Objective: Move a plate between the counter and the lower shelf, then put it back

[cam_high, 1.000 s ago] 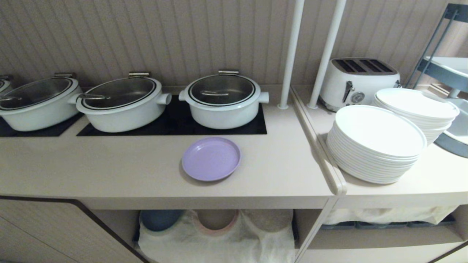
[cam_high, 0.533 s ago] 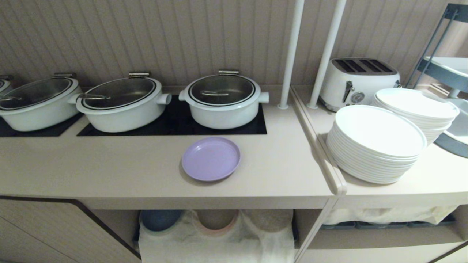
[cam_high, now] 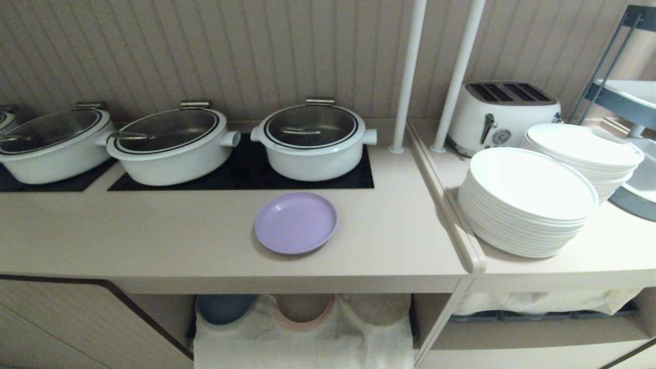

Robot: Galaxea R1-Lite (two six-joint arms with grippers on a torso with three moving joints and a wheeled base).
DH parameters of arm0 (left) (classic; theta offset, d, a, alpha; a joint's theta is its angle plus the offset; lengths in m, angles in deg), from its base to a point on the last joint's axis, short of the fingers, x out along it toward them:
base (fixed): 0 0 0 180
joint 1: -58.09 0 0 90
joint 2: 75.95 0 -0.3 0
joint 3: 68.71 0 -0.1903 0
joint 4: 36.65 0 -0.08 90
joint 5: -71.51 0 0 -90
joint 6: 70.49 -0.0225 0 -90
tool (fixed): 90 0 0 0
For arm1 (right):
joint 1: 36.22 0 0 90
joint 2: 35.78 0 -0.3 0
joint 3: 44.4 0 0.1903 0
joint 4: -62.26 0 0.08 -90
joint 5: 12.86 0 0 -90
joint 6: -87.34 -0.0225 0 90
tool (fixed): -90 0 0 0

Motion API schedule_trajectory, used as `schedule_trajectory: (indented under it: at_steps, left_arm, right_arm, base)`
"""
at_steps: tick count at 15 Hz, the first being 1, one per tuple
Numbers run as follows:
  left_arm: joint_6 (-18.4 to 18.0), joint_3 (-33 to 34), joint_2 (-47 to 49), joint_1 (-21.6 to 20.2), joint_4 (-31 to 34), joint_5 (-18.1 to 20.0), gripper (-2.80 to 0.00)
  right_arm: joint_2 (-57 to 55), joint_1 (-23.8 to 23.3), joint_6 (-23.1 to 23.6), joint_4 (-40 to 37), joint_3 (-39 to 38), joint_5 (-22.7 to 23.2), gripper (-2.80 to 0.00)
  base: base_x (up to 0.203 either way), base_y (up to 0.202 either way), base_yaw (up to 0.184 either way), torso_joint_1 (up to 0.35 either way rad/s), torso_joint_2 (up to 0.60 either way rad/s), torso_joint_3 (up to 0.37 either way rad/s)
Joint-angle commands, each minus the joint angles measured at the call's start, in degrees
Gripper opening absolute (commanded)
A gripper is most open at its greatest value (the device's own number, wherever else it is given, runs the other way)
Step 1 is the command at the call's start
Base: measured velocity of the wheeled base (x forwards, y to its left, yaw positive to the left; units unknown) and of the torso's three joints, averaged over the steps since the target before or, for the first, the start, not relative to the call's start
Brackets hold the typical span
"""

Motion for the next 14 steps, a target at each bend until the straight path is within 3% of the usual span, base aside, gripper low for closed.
schedule_trajectory:
  at_steps: [1, 14]
  left_arm:
    - [0.0, 0.0, -0.1, 0.0, -0.1, 0.0, -2.8]
    - [0.1, 0.0, -0.1, 0.0, -0.1, 0.0, -2.8]
  right_arm:
    - [0.0, 0.0, 0.0, 0.0, 0.0, 0.0, -2.8]
    - [0.0, 0.1, 0.0, 0.0, 0.0, 0.0, -2.8]
  base:
    - [0.0, 0.0, 0.0, 0.0, 0.0, 0.0]
    - [0.0, 0.0, 0.0, 0.0, 0.0, 0.0]
